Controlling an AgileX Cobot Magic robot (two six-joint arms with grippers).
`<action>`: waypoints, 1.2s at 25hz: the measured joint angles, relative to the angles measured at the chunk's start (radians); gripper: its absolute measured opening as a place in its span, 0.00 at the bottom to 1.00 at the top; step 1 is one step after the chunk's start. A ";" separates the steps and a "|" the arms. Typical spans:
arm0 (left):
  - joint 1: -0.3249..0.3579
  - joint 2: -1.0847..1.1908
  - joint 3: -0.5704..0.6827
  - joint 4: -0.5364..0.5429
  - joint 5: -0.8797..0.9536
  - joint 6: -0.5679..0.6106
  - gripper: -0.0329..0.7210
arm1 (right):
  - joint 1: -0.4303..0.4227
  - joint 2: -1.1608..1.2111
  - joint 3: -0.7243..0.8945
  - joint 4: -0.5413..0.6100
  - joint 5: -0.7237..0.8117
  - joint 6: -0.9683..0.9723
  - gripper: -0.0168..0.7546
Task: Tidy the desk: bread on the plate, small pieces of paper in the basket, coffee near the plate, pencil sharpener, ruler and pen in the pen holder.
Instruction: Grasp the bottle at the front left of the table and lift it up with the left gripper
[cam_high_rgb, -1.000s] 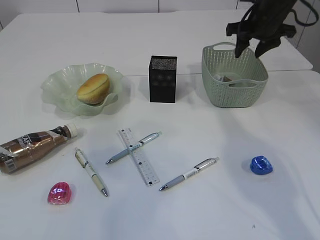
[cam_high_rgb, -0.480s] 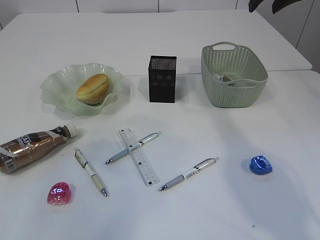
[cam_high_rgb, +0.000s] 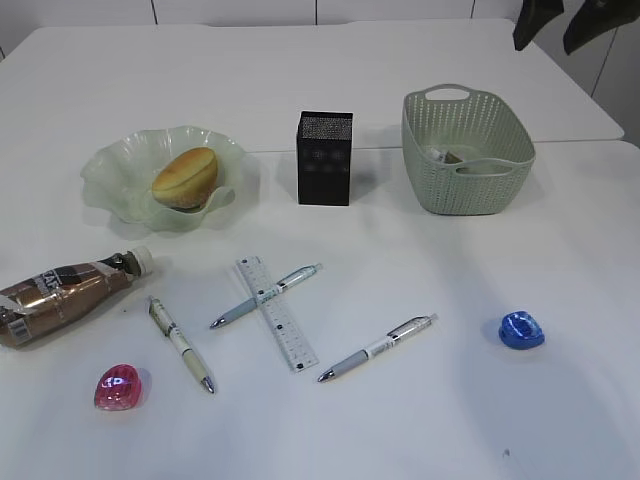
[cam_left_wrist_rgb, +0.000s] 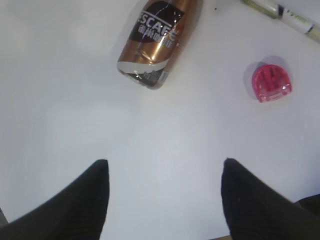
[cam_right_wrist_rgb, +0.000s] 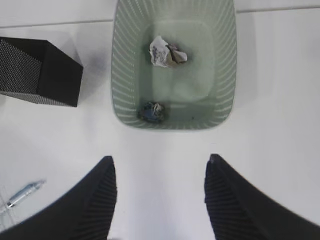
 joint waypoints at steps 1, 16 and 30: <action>0.019 0.009 0.000 0.000 -0.002 0.012 0.70 | 0.000 -0.036 0.058 0.002 0.002 0.000 0.60; 0.089 0.208 -0.143 -0.037 -0.006 0.153 0.62 | 0.000 -0.116 0.146 0.008 0.002 0.000 0.60; 0.091 0.380 -0.247 -0.081 -0.053 0.427 0.43 | 0.000 -0.116 0.146 0.008 0.002 0.000 0.60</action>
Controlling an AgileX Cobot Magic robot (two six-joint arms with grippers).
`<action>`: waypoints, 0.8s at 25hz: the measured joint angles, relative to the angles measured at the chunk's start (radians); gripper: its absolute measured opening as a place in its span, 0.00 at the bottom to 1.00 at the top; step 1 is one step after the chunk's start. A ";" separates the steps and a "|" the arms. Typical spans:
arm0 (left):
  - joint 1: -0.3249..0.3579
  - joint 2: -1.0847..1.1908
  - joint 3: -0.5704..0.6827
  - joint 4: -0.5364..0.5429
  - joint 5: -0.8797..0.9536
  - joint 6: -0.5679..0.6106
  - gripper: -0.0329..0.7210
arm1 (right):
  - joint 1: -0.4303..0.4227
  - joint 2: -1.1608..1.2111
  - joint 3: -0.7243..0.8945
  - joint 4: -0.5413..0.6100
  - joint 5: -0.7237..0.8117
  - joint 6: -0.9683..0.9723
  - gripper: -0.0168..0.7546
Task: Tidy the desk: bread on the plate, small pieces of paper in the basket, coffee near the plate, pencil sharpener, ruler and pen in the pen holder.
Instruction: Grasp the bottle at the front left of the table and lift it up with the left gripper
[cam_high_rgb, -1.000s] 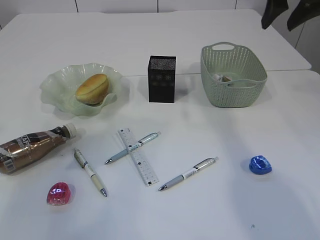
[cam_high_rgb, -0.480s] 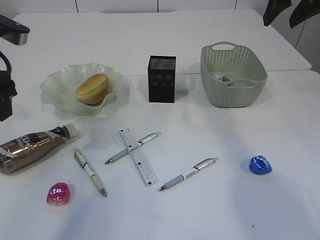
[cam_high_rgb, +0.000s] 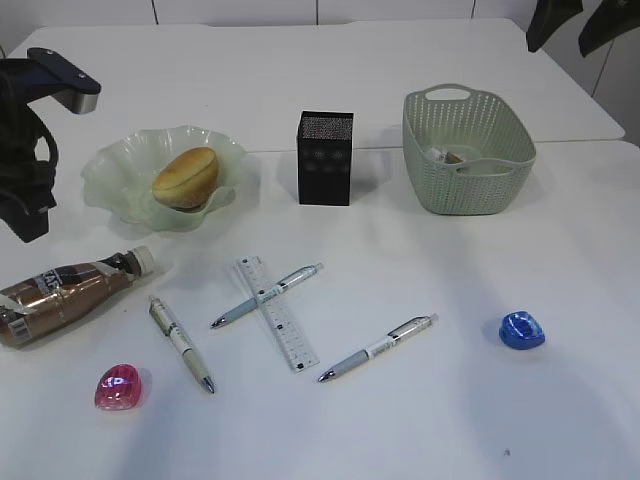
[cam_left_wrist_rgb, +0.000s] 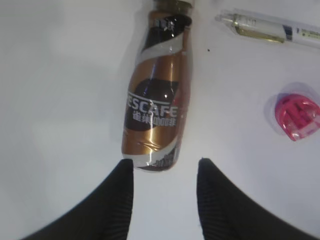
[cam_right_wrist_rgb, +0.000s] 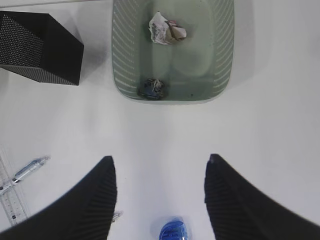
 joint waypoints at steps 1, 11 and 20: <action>0.000 0.000 0.000 0.004 -0.015 0.000 0.43 | 0.000 0.000 0.000 0.000 0.000 0.000 0.60; 0.004 0.019 0.000 -0.010 -0.101 0.028 0.76 | 0.000 0.000 0.000 0.000 0.000 0.000 0.60; 0.006 0.110 0.000 0.015 -0.116 0.033 0.83 | 0.000 0.000 0.000 0.000 0.000 0.000 0.60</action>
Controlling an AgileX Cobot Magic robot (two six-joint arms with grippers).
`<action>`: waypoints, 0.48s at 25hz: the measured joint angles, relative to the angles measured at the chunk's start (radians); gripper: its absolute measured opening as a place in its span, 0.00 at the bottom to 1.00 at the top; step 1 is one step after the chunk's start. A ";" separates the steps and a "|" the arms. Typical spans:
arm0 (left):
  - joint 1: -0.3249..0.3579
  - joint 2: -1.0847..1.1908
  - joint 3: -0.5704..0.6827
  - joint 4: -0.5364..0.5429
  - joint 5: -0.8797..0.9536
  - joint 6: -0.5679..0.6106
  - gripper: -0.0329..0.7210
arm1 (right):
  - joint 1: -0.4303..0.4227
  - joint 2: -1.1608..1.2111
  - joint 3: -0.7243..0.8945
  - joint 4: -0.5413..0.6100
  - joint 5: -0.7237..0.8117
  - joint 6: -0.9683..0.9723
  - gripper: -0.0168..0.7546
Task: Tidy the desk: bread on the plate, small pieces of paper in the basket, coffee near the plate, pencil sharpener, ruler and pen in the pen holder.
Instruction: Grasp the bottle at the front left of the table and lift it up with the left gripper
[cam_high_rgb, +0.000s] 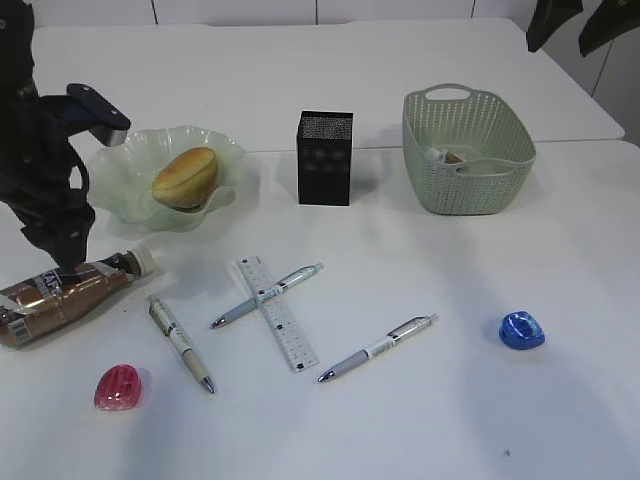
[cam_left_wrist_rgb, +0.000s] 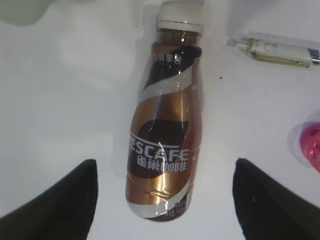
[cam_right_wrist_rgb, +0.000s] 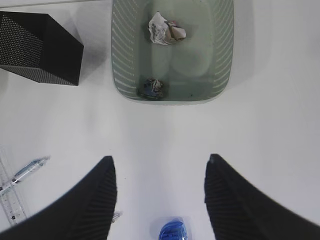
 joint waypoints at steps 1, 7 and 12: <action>0.000 0.013 0.000 0.001 -0.002 0.000 0.83 | 0.000 0.000 0.000 0.000 0.000 0.000 0.60; 0.000 0.071 0.000 0.001 -0.024 0.002 0.83 | 0.000 0.000 0.000 0.000 0.000 0.000 0.60; 0.000 0.129 -0.002 0.001 -0.043 0.002 0.83 | 0.000 0.000 0.000 0.000 0.000 0.000 0.60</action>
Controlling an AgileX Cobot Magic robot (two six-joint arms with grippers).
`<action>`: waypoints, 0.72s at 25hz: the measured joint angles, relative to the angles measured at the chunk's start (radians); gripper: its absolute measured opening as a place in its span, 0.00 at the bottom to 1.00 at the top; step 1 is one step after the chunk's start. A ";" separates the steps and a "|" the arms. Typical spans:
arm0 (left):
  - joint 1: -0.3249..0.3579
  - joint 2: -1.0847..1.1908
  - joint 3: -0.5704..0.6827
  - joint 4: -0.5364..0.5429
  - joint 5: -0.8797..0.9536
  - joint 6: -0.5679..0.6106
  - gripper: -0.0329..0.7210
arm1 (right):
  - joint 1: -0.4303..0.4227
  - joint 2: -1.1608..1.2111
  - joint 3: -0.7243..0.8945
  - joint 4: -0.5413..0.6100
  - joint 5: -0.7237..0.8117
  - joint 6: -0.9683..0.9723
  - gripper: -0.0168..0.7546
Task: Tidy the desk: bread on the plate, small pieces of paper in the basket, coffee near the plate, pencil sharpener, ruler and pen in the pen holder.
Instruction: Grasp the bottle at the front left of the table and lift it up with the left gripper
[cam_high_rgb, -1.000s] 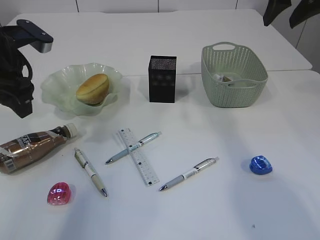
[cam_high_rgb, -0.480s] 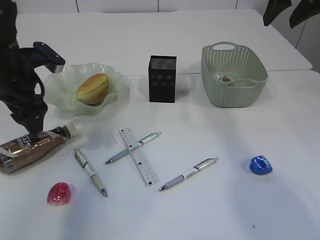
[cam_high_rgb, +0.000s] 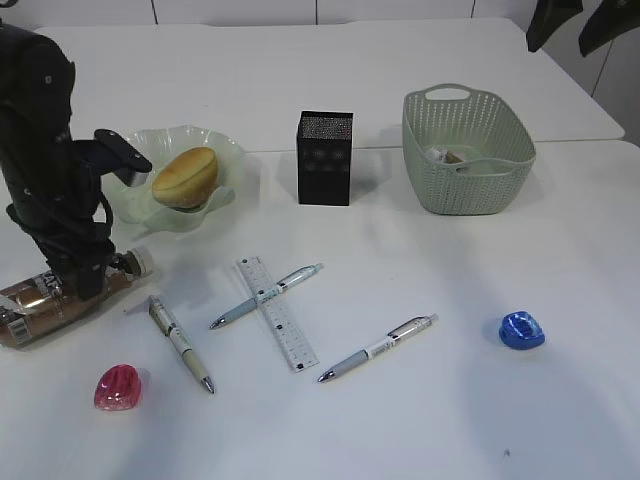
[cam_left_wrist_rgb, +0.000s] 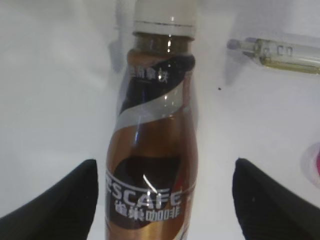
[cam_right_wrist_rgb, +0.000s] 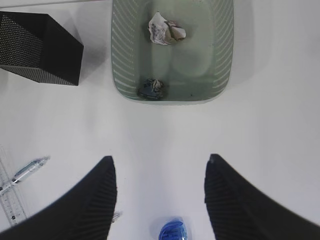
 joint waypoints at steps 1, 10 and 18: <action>0.000 0.010 0.000 0.000 -0.004 0.000 0.83 | 0.000 0.000 0.000 0.000 0.000 0.000 0.60; 0.000 0.086 -0.011 0.024 -0.045 0.000 0.83 | 0.000 0.000 0.000 0.000 0.000 0.000 0.60; 0.045 0.109 -0.014 0.048 -0.052 -0.016 0.83 | 0.000 0.000 0.000 0.000 -0.002 0.000 0.60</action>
